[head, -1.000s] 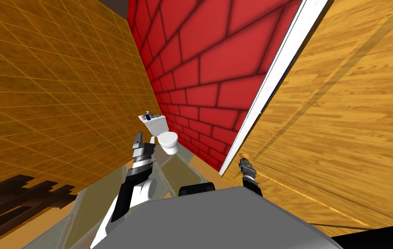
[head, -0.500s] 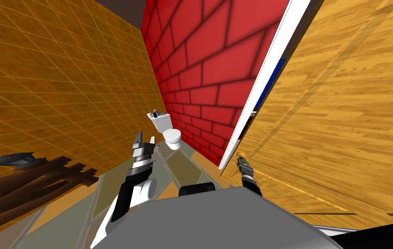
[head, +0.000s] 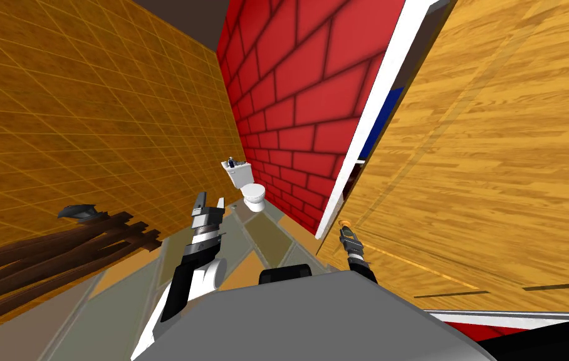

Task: Pull the door open

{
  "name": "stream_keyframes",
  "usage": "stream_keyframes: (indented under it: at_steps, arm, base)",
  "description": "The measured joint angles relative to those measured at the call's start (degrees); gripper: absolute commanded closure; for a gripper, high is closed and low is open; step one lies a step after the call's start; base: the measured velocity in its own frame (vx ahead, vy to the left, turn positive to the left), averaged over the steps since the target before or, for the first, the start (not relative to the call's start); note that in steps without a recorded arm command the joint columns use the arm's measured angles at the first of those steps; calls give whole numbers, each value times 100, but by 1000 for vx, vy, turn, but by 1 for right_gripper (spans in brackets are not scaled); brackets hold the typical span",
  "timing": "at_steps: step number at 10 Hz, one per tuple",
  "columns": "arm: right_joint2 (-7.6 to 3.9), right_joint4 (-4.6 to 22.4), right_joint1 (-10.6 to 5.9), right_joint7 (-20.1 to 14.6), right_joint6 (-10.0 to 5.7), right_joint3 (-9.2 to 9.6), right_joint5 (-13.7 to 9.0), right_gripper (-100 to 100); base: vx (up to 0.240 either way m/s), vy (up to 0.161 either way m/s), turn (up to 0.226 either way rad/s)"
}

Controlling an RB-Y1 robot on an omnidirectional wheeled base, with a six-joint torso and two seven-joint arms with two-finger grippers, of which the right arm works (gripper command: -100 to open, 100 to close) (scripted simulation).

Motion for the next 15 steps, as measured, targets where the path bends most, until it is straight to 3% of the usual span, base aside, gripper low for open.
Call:
stream_keyframes:
  at_steps: [4,8,11,12,15]
  arm:
    - [-78,-94,131,-152,-43,286,162,100]
    - [-236,-196,234,-343,-151,538,316,100]
    - [-350,-221,336,-517,-289,792,474,100]
    - [-341,-210,349,-529,-292,822,488,100]
    - [-490,-212,429,-688,-459,963,566,100]
  base:
    - [-194,13,51]
    - [-235,-22,86]
    - [-188,-18,63]
    - [-157,-1,110]
    - [-224,-15,115]
